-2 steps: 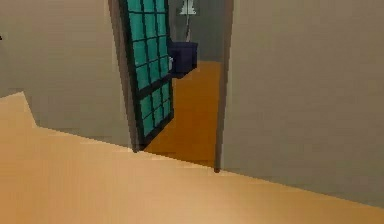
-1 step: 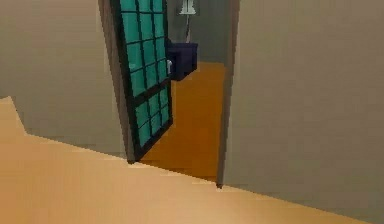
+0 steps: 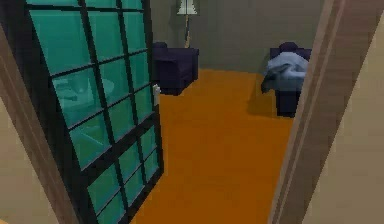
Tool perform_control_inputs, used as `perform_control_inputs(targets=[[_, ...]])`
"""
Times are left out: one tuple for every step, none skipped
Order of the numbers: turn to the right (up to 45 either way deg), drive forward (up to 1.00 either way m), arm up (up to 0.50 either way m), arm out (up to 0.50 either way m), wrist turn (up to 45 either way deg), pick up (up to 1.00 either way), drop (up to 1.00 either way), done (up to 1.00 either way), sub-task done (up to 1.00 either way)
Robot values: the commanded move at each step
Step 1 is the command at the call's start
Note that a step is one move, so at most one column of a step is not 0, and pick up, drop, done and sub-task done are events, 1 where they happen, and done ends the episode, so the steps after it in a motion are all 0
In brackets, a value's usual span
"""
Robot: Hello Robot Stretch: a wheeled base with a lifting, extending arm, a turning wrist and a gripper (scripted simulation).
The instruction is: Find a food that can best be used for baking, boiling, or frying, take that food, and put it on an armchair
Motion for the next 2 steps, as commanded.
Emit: perform_control_inputs(targets=[[3.0, 0.00, 0.00, 0.00, 0.0, 0.00, 0.00, 0.00, 0.00], [0.0, 0.40, 0.00, 0.00, 0.0, 0.00, 0.00, 0.00, 0.00]])
